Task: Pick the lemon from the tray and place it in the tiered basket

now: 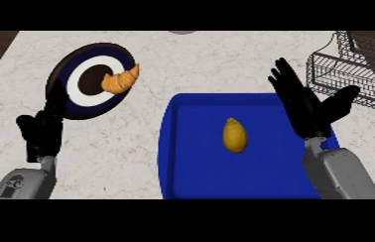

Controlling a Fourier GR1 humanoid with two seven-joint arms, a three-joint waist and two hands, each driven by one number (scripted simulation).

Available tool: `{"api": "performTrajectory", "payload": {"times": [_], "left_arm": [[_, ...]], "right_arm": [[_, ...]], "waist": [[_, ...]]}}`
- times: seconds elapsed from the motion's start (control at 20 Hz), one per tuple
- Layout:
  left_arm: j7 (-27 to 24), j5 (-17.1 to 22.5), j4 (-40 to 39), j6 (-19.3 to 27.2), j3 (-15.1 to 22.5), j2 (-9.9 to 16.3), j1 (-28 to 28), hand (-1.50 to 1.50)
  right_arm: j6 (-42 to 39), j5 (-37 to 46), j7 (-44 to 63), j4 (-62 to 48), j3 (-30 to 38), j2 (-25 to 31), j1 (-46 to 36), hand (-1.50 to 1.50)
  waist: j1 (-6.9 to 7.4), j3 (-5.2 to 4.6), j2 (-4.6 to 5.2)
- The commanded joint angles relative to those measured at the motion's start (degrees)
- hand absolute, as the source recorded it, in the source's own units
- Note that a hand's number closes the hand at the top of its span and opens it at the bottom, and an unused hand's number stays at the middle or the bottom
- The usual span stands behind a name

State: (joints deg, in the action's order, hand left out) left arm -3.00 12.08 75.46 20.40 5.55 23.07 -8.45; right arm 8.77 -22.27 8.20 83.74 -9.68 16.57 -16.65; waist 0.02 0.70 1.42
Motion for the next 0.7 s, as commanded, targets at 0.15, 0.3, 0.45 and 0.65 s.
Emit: {"api": "performTrajectory", "payload": {"times": [0.15, 0.3, 0.45, 0.65], "left_arm": [[-2.96, -0.22, -0.10, -8.76, 6.15, -3.15, -2.37, 0.00], [-2.33, 1.28, 1.22, -12.56, 9.83, -5.51, -2.02, 0.00], [-6.46, 0.94, -0.96, -15.76, 11.81, -7.41, -0.85, 0.00], [-2.28, 1.95, 1.66, -16.37, 10.25, -6.14, -1.03, 0.00]], "right_arm": [[18.54, 14.18, 1.13, -5.32, -6.33, -10.29, -8.06, -1.50], [24.20, 26.93, 4.07, -12.64, -8.98, -1.60, -9.40, -1.50], [36.18, 17.45, -3.98, -16.29, -9.83, -16.23, -12.39, -1.50], [42.10, 25.15, -3.53, -16.60, -15.45, -16.44, -17.37, -1.50]], "waist": [[0.66, -0.83, -1.25], [0.64, -1.71, -0.99], [1.91, -0.68, -0.84], [0.78, -0.74, -1.51]]}}
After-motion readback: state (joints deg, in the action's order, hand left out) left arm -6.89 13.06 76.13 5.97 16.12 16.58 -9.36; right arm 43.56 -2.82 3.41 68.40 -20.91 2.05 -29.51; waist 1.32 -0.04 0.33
